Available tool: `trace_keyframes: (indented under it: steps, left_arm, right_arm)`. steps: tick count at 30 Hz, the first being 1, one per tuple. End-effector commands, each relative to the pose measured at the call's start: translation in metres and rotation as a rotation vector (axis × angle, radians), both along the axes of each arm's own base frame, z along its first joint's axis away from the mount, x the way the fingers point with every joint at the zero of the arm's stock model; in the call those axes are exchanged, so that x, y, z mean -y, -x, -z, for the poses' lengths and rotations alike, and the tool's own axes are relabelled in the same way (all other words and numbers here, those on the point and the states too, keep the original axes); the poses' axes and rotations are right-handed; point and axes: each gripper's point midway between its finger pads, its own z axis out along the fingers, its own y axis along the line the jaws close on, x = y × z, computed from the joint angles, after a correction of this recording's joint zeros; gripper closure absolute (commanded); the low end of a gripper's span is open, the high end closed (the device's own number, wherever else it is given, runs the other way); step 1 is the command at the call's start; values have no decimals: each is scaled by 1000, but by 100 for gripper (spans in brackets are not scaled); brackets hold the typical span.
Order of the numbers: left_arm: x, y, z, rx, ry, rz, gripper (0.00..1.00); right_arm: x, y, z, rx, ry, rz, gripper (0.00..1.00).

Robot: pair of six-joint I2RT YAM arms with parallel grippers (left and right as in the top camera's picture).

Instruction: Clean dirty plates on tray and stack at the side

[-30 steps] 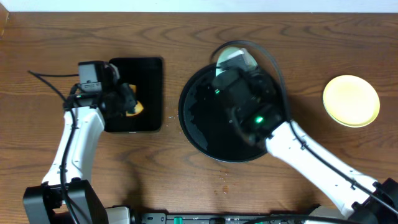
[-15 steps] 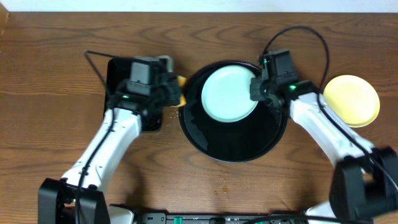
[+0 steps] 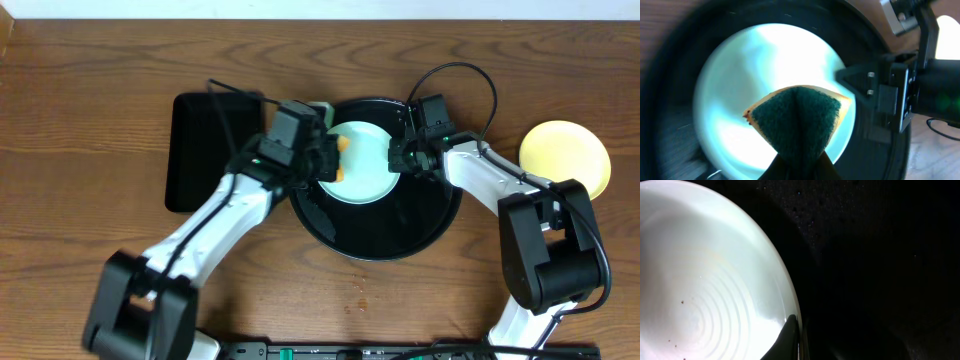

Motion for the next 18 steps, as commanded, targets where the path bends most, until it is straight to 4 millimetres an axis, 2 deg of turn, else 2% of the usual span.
trace_keyframes:
  steps: [1,6,11,18]
  left_arm:
    - [30,12,15,-80,83,45,93]
    - [55,3,33,-109,157,-4,93]
    - [79,-7,39,-74,227,-3,93]
    - [76,-8,66,-125,200,-66,93]
  right_arm:
    - [4,9,24,-65,17,17,99]
    - [5,10,24,-69,18,17,99]
    - [5,11,25,-71,19,17,99]
    - [5,11,25,-71,19,17,99]
